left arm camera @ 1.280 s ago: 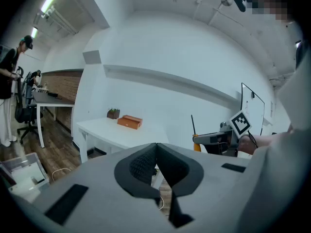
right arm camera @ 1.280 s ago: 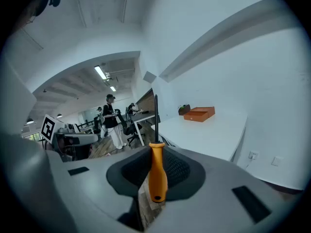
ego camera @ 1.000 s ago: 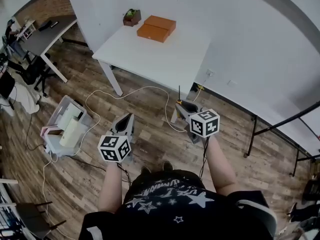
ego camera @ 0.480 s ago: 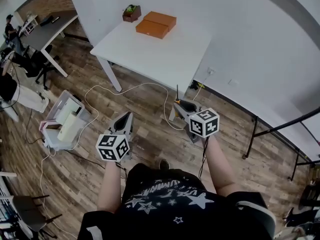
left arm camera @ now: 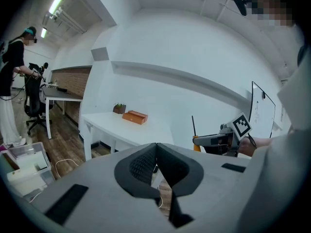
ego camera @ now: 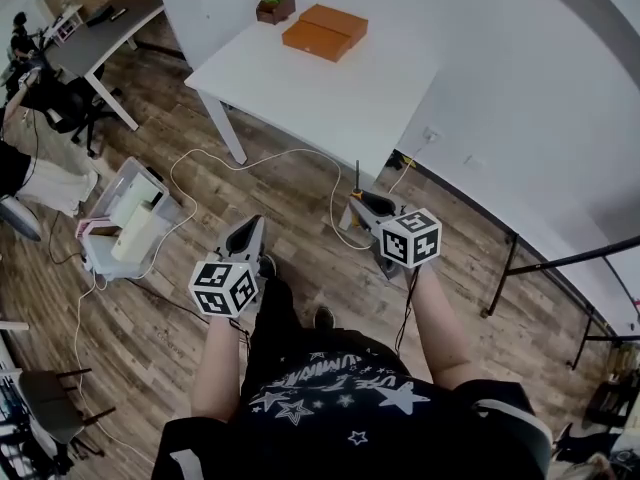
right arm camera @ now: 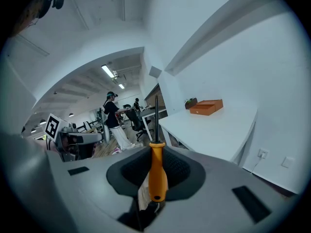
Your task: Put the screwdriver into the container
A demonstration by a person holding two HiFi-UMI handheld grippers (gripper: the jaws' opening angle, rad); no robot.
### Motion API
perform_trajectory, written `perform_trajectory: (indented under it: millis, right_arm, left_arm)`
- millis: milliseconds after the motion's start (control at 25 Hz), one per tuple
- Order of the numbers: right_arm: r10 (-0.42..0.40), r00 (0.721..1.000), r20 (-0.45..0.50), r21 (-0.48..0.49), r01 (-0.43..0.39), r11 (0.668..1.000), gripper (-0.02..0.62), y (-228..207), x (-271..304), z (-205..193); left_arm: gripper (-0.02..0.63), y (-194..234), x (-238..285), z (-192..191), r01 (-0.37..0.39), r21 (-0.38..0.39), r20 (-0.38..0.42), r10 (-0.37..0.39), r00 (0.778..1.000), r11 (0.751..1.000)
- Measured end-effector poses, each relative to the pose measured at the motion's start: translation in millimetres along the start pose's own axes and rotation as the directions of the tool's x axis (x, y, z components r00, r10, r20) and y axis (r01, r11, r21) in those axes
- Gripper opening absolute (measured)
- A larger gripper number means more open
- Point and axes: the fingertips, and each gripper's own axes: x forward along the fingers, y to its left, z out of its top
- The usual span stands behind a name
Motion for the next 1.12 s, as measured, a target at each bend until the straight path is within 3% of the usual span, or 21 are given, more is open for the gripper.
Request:
perform_trajectory:
  millis: [440,1120]
  right_arm:
    - [-0.073,0.997,-0.018,0.028,0.074,0.997,0.087,-22,68,25]
    - [-0.233,0.972,0.012,0.075,0.231,0.970,0.087,-66,248,131]
  left_arm:
    - [0.020,77,50,24,0.049,-0.016,-0.005,-0.049,0.999,0.999]
    - [0.020,249,170,130,0.187,0.014,-0.014,-0.186,0.982,0.982]
